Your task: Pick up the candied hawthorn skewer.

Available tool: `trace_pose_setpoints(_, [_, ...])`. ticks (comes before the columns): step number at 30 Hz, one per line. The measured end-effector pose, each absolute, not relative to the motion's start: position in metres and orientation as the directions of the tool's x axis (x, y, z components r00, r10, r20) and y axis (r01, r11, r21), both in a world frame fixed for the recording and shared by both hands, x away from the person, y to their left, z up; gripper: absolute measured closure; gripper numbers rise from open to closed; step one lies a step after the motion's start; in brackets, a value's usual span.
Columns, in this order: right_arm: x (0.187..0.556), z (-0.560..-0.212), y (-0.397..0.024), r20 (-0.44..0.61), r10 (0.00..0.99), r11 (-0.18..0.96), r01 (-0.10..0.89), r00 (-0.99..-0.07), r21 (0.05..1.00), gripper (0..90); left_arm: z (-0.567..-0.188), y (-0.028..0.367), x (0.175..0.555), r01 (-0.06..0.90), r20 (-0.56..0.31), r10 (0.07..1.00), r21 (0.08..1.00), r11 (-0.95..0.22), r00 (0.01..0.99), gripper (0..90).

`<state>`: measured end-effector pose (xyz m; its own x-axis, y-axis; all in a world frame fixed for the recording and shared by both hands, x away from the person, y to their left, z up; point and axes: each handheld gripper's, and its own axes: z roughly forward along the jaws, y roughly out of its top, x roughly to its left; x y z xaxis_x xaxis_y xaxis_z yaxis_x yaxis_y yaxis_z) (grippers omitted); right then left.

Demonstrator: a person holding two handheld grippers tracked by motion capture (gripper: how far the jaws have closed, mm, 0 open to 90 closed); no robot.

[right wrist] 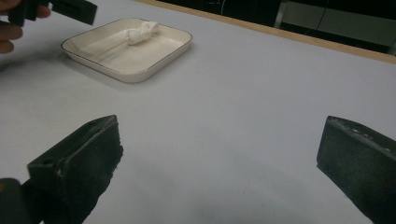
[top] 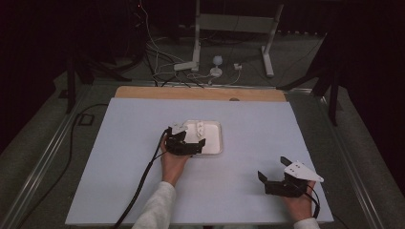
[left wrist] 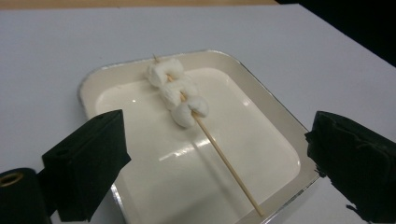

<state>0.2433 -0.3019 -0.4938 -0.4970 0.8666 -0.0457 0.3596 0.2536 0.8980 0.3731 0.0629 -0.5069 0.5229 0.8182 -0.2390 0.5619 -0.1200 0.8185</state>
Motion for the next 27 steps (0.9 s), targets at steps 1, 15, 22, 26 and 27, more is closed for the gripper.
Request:
trace_pose_setpoints(1, [0.243, -0.494, -0.302, -0.045, 0.866, 0.253, 0.36, -0.497, 0.898, 0.0, -0.509, 0.059, 0.375, 0.576, -0.239, 0.82, 0.807, -0.13, 0.521, 6.4])
trace_pose_setpoints(15, [0.243, -0.494, -0.302, -0.043, 0.868, 0.251, 0.362, -0.495, 0.898, 0.0, -0.523, 0.039, 0.382, 0.65, -0.218, 0.838, 0.734, -0.198, 0.501, 27.4])
trace_pose_setpoints(22, [0.244, -0.494, -0.305, -0.024, 0.873, 0.231, 0.37, -0.487, 0.9, 0.0, -0.522, 0.04, 0.381, 0.649, -0.149, 0.854, 0.716, -0.255, 0.499, 51.5])
trace_pose_setpoints(26, [0.244, -0.493, -0.307, -0.012, 0.877, 0.216, 0.372, -0.48, 0.903, 0.0, -0.52, 0.042, 0.381, 0.658, -0.133, 0.86, 0.704, -0.267, 0.492, 65.9])
trace_pose_setpoints(27, [0.244, -0.493, -0.307, -0.012, 0.877, 0.216, 0.372, -0.48, 0.903, 0.0, -0.52, 0.043, 0.381, 0.662, -0.136, 0.862, 0.701, -0.265, 0.488, 65.9])
